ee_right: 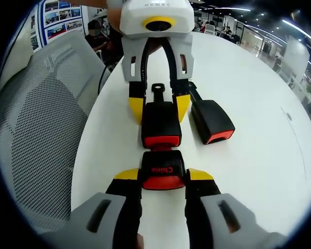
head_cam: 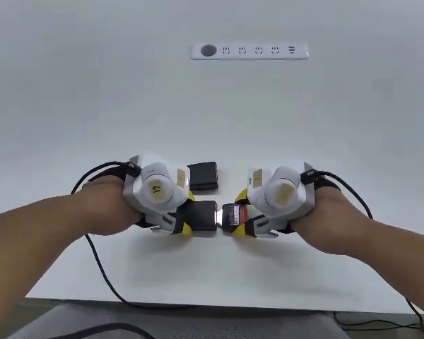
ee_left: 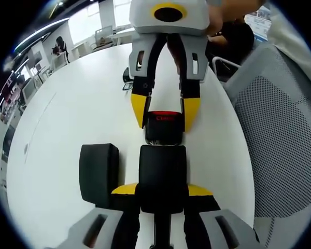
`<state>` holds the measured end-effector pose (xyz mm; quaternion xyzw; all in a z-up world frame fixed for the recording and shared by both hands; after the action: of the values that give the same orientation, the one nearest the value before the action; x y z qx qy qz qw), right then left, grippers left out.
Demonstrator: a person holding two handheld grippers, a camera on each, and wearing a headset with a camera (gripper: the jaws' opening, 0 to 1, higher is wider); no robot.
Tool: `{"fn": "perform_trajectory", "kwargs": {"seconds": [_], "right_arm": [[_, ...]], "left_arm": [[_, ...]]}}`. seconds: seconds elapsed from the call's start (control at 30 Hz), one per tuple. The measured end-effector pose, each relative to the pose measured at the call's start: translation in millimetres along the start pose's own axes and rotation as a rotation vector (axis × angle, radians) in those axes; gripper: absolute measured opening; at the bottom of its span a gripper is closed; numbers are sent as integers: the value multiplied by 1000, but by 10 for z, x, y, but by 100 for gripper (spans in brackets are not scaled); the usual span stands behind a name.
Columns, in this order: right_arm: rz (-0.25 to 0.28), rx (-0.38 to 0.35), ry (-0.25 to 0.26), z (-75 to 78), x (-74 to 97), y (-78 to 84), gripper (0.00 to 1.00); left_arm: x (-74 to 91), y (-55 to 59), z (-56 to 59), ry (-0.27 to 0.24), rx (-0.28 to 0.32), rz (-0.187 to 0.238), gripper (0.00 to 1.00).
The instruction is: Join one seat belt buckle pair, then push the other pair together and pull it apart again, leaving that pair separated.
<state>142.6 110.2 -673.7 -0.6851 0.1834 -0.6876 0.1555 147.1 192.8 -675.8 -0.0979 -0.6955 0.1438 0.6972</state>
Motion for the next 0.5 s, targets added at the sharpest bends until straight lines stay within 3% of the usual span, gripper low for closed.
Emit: {"fn": "perform_trajectory", "kwargs": {"seconds": [0.5], "right_arm": [[-13,-25,3,-1,8,-20,32]], "left_arm": [[-5,-4,-5,2,11,-38,34]]}}
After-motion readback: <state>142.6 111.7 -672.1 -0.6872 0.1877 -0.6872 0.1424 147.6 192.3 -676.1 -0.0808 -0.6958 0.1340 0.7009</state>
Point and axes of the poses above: the centre of the closed fingertips' face, and the gripper's own axes: x roughly backward along the fingers, z roughly to its right, y roughly out of its underside, the point moved 2 cm from there along x, roughly backward along the fingers, and after that the axes turned 10 degrees about -z, right-handed, at the moved point
